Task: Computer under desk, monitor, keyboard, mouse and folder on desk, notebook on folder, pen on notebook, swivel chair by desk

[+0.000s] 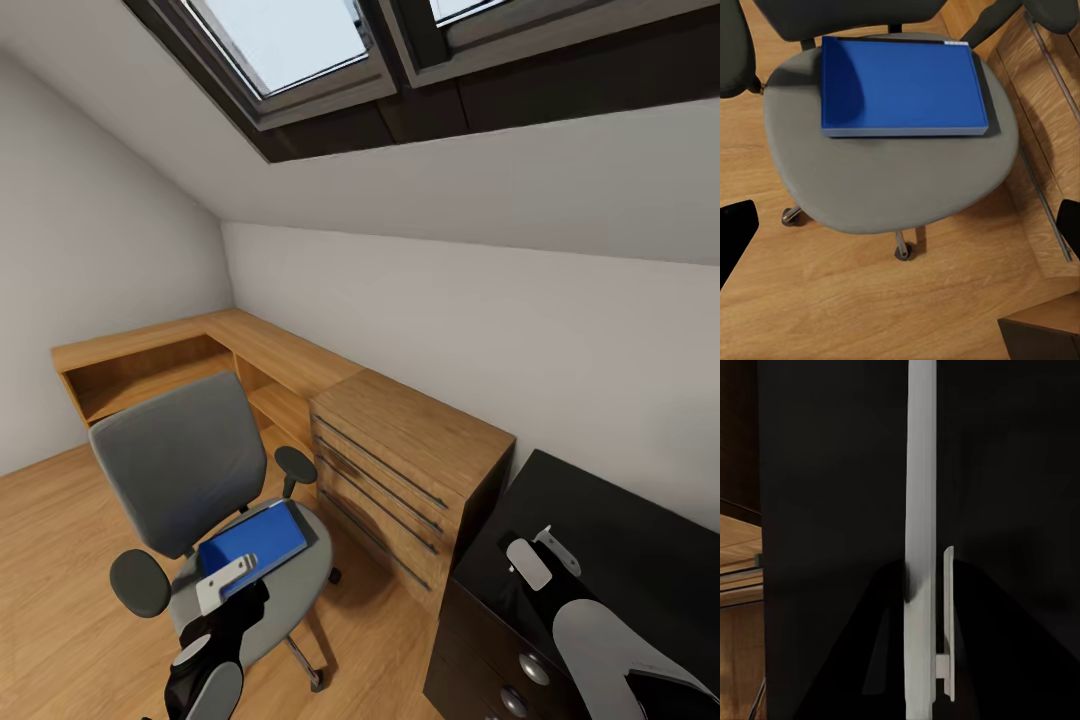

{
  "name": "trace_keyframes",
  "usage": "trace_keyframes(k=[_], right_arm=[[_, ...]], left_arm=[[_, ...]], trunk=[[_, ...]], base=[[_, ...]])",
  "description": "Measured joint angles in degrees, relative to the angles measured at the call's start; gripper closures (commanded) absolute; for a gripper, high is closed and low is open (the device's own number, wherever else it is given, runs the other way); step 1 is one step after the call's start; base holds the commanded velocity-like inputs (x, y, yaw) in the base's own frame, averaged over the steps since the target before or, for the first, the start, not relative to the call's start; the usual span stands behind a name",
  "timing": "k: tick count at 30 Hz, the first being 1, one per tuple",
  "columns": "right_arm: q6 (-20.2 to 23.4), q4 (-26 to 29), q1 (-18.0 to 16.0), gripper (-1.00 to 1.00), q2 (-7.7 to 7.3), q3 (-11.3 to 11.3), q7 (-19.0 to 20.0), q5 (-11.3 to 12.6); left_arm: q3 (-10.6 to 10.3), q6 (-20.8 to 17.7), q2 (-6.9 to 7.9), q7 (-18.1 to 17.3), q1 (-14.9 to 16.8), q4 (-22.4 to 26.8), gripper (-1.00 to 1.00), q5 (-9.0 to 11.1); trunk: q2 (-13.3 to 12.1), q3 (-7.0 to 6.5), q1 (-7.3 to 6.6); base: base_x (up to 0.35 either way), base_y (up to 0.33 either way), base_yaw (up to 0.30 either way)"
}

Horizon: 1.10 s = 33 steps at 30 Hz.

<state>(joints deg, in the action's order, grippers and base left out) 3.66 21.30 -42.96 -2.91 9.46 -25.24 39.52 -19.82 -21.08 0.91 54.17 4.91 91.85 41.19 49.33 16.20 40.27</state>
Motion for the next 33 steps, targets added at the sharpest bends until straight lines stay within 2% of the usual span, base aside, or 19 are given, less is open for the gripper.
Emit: trace_keyframes(k=[1, 2, 33], right_arm=[[0.00, 0.00, 0.00, 1.00, 0.00, 0.00, 0.00, 0.00], [0.00, 0.00, 0.00, -1.00, 0.02, 0.00, -0.01, 0.00], [-0.63, 1.57, 0.00, -1.00, 0.05, 0.16, 0.14, -0.16]], left_arm=[[-0.01, 0.00, 0.00, 0.00, -0.01, 0.00, -1.00, 0.02], [-0.03, 0.00, 0.00, 0.00, -0.02, 0.00, -1.00, 0.01], [-0.38, 0.00, 0.00, 0.00, 0.01, -0.25, -1.00, 0.06]], trunk=[[0.00, 0.00, 0.00], [0.00, 0.00, 0.00], [0.00, 0.00, 0.00]], base=[[0.000, 0.000, 0.000], [0.000, 0.000, 0.000], [0.000, 0.000, 0.000]])
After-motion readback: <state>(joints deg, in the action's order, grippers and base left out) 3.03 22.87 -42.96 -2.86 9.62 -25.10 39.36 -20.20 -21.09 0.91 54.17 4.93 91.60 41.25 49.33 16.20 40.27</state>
